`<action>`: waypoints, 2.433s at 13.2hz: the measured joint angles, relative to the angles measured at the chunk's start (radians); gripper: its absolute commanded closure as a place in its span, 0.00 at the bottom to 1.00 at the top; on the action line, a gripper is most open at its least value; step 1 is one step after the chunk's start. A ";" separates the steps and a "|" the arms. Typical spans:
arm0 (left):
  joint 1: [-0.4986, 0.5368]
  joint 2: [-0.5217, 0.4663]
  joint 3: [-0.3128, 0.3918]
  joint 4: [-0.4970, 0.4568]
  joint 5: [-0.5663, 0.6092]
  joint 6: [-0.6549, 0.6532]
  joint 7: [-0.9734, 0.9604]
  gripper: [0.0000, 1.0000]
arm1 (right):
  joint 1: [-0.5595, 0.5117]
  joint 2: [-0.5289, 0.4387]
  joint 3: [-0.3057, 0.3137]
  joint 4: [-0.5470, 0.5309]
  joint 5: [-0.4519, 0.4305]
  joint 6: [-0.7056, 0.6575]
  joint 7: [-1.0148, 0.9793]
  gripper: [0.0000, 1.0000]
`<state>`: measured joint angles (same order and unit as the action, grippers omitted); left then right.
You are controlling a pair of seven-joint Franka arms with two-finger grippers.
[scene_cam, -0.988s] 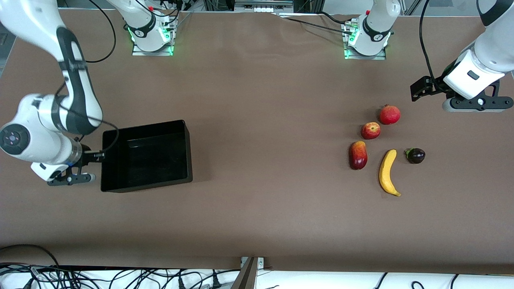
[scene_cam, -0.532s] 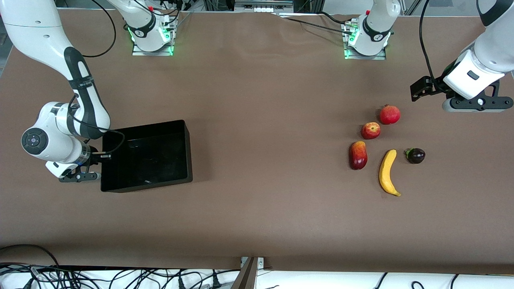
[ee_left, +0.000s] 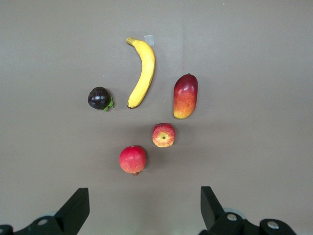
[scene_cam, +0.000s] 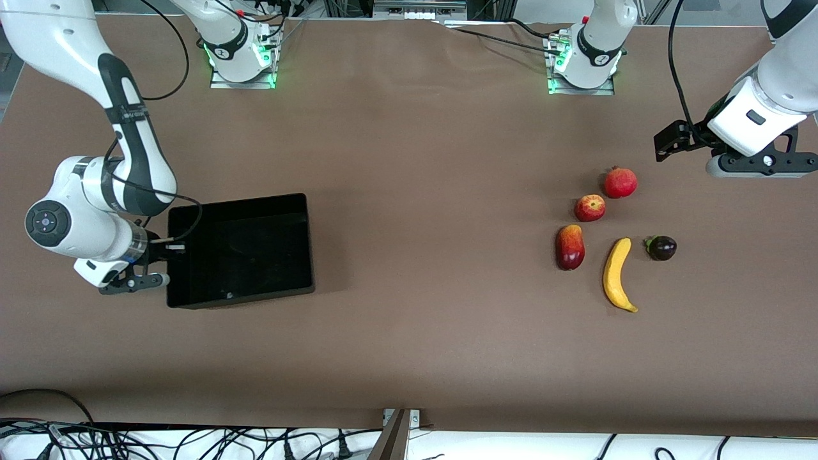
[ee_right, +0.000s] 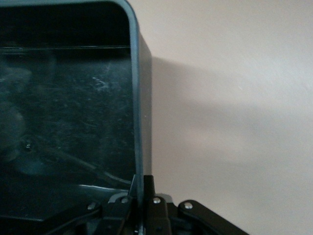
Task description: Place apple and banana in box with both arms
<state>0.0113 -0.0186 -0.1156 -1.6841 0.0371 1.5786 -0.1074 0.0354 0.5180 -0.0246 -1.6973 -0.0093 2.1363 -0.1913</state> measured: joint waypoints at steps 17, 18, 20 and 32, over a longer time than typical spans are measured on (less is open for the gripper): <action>0.000 0.005 -0.001 0.005 0.000 -0.004 0.000 0.00 | 0.658 0.272 0.014 0.311 0.200 0.107 0.848 0.87; 0.000 0.006 -0.001 0.005 0.000 -0.004 0.000 0.00 | 0.662 0.289 0.014 0.312 0.200 0.129 0.849 0.01; 0.000 0.006 -0.001 0.006 0.000 -0.004 0.000 0.00 | 0.667 0.298 0.011 0.326 0.200 0.152 0.849 0.00; -0.001 0.027 -0.006 0.013 0.000 -0.013 0.000 0.00 | 0.584 -0.247 -0.452 0.370 0.257 -0.543 0.445 0.00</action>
<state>0.0108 0.0081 -0.1211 -1.6714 0.0371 1.5652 -0.1075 0.6199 0.2713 -0.4770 -1.3275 0.2478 1.5938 0.2536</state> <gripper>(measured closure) 0.000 0.000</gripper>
